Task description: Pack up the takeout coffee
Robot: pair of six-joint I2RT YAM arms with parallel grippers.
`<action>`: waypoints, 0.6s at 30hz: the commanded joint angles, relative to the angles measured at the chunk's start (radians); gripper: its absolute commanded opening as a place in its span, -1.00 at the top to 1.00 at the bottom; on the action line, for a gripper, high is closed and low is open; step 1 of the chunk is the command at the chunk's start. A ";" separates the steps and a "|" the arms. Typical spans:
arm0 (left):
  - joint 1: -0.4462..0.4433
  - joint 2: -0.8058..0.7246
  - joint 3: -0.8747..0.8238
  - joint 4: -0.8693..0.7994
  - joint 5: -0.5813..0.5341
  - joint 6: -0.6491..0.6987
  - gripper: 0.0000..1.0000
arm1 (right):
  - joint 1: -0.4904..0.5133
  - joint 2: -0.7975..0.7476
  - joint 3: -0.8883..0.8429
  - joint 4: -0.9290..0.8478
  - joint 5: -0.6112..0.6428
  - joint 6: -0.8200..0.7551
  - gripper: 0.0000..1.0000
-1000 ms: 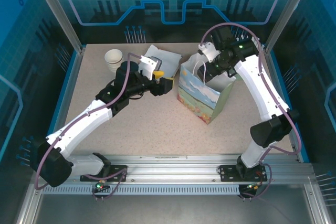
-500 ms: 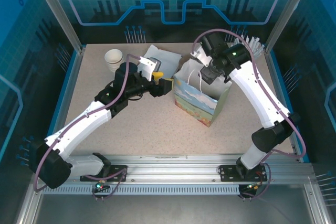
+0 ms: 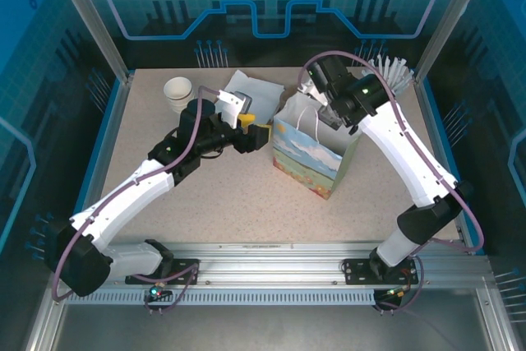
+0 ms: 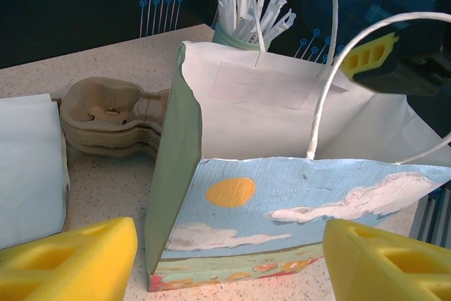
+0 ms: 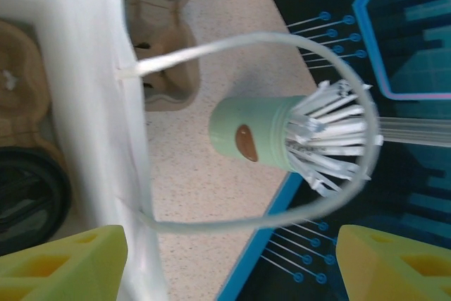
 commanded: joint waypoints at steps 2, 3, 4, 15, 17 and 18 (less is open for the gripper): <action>0.007 -0.023 -0.011 0.015 -0.015 -0.008 -0.43 | 0.017 -0.068 -0.012 0.047 0.067 -0.047 -0.58; 0.007 -0.024 -0.010 0.014 -0.015 -0.012 -0.43 | 0.018 -0.080 -0.011 0.053 0.049 -0.039 -0.58; 0.007 -0.025 -0.009 0.014 -0.019 -0.015 -0.43 | 0.018 -0.089 -0.006 0.062 0.037 -0.030 -0.58; 0.118 -0.089 -0.051 -0.047 -0.273 -0.213 -0.44 | -0.101 -0.317 -0.021 0.294 -0.274 0.310 -0.67; 0.155 -0.108 -0.082 -0.034 -0.264 -0.255 -0.44 | -0.160 -0.384 -0.116 0.391 -0.385 0.367 -0.71; 0.160 -0.115 -0.093 -0.028 -0.264 -0.251 -0.43 | -0.195 -0.402 -0.161 0.427 -0.404 0.388 -0.73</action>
